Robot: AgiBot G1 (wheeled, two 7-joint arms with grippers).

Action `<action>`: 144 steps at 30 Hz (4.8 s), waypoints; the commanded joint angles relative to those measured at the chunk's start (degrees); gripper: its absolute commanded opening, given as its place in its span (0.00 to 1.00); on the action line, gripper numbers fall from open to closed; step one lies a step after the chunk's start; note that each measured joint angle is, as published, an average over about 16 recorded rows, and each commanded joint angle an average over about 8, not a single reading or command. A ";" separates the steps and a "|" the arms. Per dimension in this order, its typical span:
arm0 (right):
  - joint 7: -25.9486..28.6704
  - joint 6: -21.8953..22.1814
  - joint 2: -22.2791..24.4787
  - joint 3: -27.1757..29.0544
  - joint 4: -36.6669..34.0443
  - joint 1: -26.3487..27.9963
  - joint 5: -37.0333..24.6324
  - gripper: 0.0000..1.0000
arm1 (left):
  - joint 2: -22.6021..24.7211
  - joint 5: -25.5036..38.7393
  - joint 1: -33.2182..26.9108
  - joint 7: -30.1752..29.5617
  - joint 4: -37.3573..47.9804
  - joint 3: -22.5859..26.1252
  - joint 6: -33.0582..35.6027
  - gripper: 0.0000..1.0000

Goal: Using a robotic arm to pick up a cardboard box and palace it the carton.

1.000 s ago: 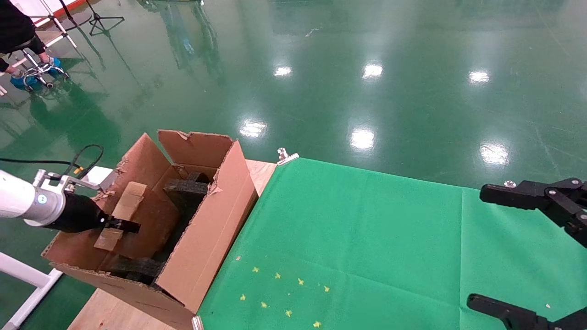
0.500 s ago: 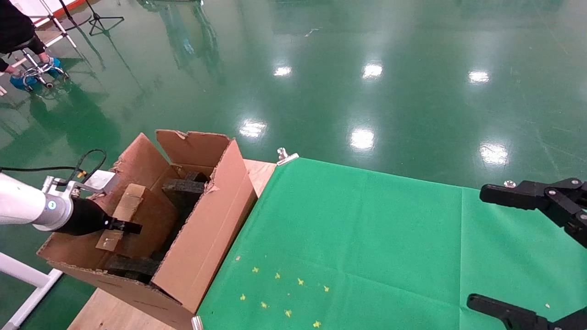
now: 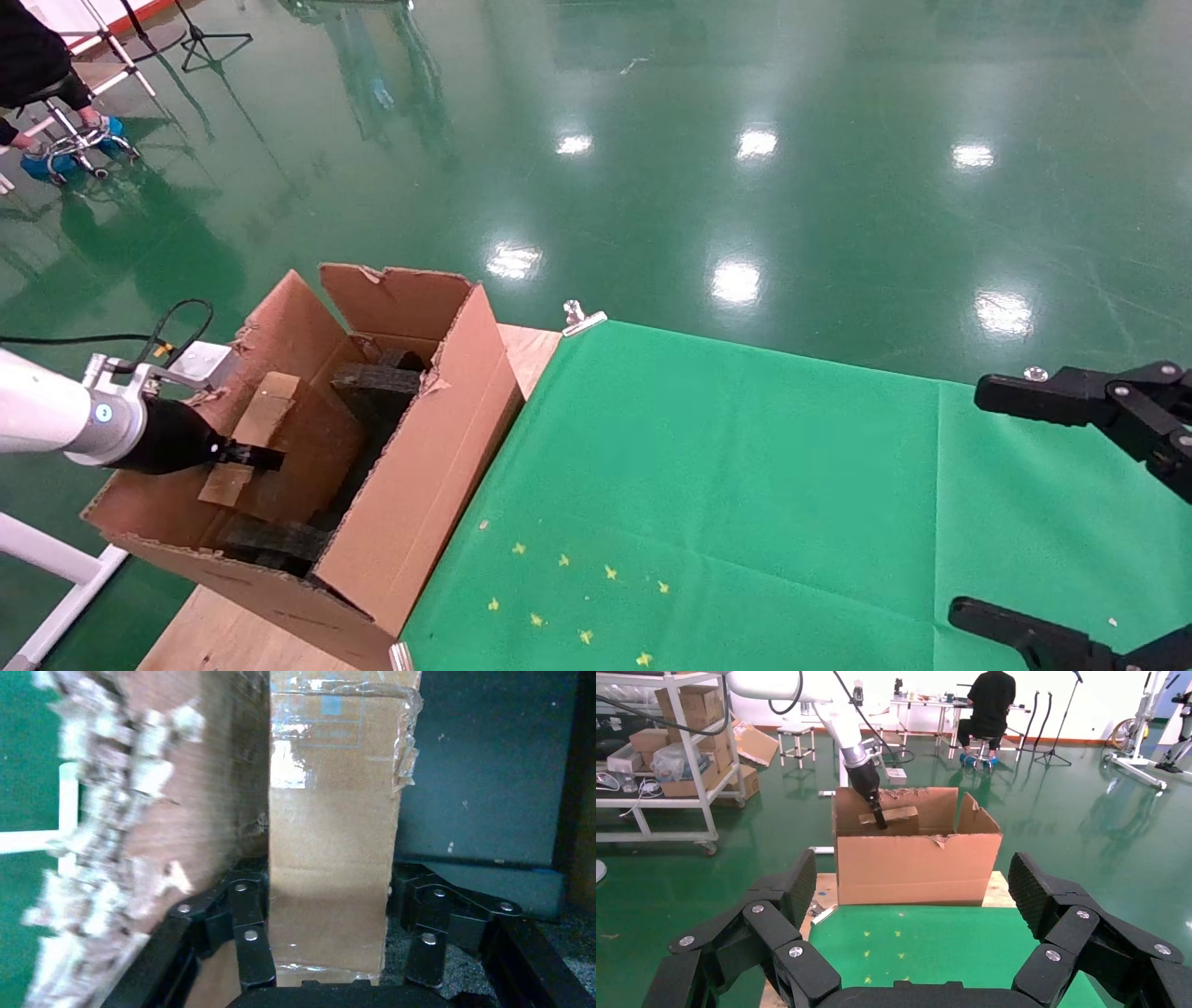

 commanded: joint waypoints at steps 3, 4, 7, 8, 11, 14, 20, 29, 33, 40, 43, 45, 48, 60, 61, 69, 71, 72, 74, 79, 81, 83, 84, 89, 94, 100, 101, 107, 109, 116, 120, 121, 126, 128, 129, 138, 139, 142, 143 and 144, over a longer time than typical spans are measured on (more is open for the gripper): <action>-0.01 0.00 0.00 -0.01 -0.01 0.01 0.01 1.00 | 0.02 0.27 -0.70 -0.07 -0.14 0.20 0.48 1.00; -0.01 0.00 0.00 -0.01 -0.01 0.01 0.01 1.00 | 0.02 0.39 -0.95 -0.09 -0.20 0.28 0.67 1.00; -0.01 0.00 0.00 -0.02 -0.02 0.01 0.01 1.00 | 0.03 0.72 -1.70 -0.14 -0.36 0.52 1.23 1.00; -0.02 0.00 0.00 -0.03 -0.02 0.01 0.01 1.00 | 0.01 0.80 -1.93 -0.14 -0.42 0.58 1.38 1.00; -0.02 0.00 0.01 -0.03 -0.02 0.02 0.02 1.00 | -0.06 0.98 -2.57 -0.11 -0.62 0.71 1.85 1.00; -0.02 0.00 0.01 -0.04 -0.02 0.02 0.02 1.00 | -0.22 1.01 -3.25 0.01 -0.90 0.73 2.28 1.00; -0.03 0.01 0.02 -0.06 -0.02 0.02 0.03 1.00 | -0.75 0.67 -6.17 -0.15 -1.99 0.48 4.14 1.00; -0.04 0.02 0.03 -0.08 -0.02 0.03 0.05 1.00 | -3.02 -3.46 -14.29 -2.15 -5.80 -2.38 10.90 1.00; -0.05 0.02 0.03 -0.09 -0.02 0.03 0.06 1.00 | -5.18 -8.88 -16.72 -3.59 -7.67 -5.87 16.58 1.00; -0.06 0.03 0.04 -0.10 -0.02 0.03 0.07 1.00 | -7.64 -18.25 -16.71 -5.95 -9.11 -11.59 25.97 1.00; -0.06 0.05 0.04 -0.10 -0.03 0.03 0.07 1.00 | -7.83 -20.67 -16.26 -6.67 -9.29 -13.05 28.36 1.00; -0.07 0.05 0.05 -0.10 -0.03 0.03 0.07 1.00 | -7.85 -21.47 -16.13 -6.95 -9.31 -13.55 29.16 1.00; -0.07 0.06 0.05 -0.11 -0.04 0.02 0.08 1.00 | -7.85 -22.22 -15.97 -7.15 -9.30 -13.98 29.83 1.00; -0.08 0.05 0.05 -0.12 -0.05 0.03 0.09 1.00 | -7.76 -23.15 -12.65 -4.58 -13.47 -15.31 28.91 1.00; -0.08 0.05 0.05 -0.12 -0.06 0.04 0.09 1.00 | -7.75 -23.63 -11.86 -4.07 -14.48 -15.79 28.93 1.00; -0.09 0.05 0.05 -0.14 -0.07 0.05 0.10 1.00 | -7.72 -27.65 -5.22 0.25 -22.94 -19.87 29.17 1.00; -0.09 0.05 0.05 -0.15 -0.07 0.05 0.11 1.00 | -7.71 -28.65 -3.57 1.32 -25.04 -20.88 29.23 1.00; -0.09 0.05 0.06 -0.15 -0.07 0.05 0.11 1.00 | -7.71 -29.15 -2.74 1.86 -26.09 -21.39 29.26 1.00; -0.10 0.05 0.06 -0.16 -0.07 0.05 0.11 1.00 | -7.70 -30.15 -1.09 2.94 -28.20 -22.40 29.31 1.00; -0.10 0.06 0.06 -0.17 -0.07 0.06 0.12 1.00 | -7.68 -32.63 3.01 5.60 -33.41 -24.91 29.46 1.00; -0.10 0.06 0.06 -0.17 -0.07 0.06 0.12 1.00 | -7.67 -33.63 4.66 6.68 -35.52 -25.93 29.52 1.00; -0.11 0.06 0.07 -0.18 -0.07 0.06 0.13 1.00 | -7.66 -34.63 6.31 7.75 -37.62 -26.94 29.57 1.00; -0.11 0.06 0.07 -0.18 -0.07 0.06 0.13 1.00 | -7.66 -35.13 7.14 8.29 -38.68 -27.45 29.60 1.00; -0.11 0.07 0.07 -0.19 -0.07 0.06 0.14 1.00 | -7.64 -37.65 11.29 10.99 -43.97 -30.00 29.75 1.00; -0.12 0.07 0.08 -0.20 -0.07 0.06 0.14 1.00 | -7.62 -40.17 15.45 13.70 -49.27 -32.55 29.90 1.00; -0.13 0.08 0.08 -0.22 -0.07 0.07 0.15 1.00 | -7.59 -43.24 20.53 17.00 -55.74 -35.66 30.07 1.00; -0.13 0.08 0.08 -0.22 -0.07 0.07 0.15 1.00 | -7.59 -43.74 21.36 17.54 -56.79 -36.17 30.10 1.00; -0.13 0.09 0.09 -0.23 -0.07 0.07 0.16 1.00 | -7.56 -46.83 26.47 20.86 -63.30 -39.30 30.28 1.00; -0.14 0.09 0.09 -0.24 -0.07 0.07 0.17 1.00 | -7.55 -47.88 28.19 21.98 -65.49 -40.36 30.34 1.00; -0.14 0.10 0.10 -0.25 -0.07 0.07 0.18 1.00 | -7.53 -51.16 33.62 25.52 -72.41 -43.69 30.53 1.00; -0.15 0.11 0.10 -0.25 -0.08 0.07 0.19 1.00 | -7.53 -52.40 35.66 26.63 -74.99 -44.91 30.61 1.00; -0.15 0.11 0.10 -0.25 -0.08 0.07 0.19 1.00 | -7.54 -52.55 35.87 26.72 -75.25 -45.04 30.62 1.00; -0.15 0.12 0.11 -0.25 -0.09 0.06 0.21 1.00 | -7.53 -52.83 36.16 26.79 -75.56 -45.25 30.65 1.00; -0.15 0.12 0.11 -0.25 -0.09 0.06 0.21 1.00 | -7.53 -52.73 35.95 26.70 -75.29 -45.13 30.64 1.00; -0.15 0.12 0.11 -0.25 -0.09 0.06 0.21 1.00 | -7.53 -52.67 35.85 26.66 -75.17 -45.07 30.64 1.00; -0.15 0.12 0.11 -0.26 -0.09 0.06 0.21 1.00 | -7.53 -52.22 35.24 26.41 -74.41 -44.69 30.63 1.00; -0.15 0.12 0.11 -0.26 -0.09 0.06 0.21 1.00 | -7.53 -52.19 35.20 26.39 -74.35 -44.66 30.63 1.00; -0.15 0.12 0.11 -0.26 -0.09 0.06 0.21 1.00 | -7.53 -52.11 35.09 26.35 -74.21 -44.59 30.62 1.00; -0.15 0.12 0.11 -0.26 -0.09 0.06 0.21 1.00 | -7.53 -52.09 35.06 26.33 -74.17 -44.57 30.61 1.00; -0.15 0.12 0.11 -0.26 -0.09 0.06 0.21 1.00 | -7.53 -52.06 35.03 26.32 -74.13 -44.55 30.61 1.00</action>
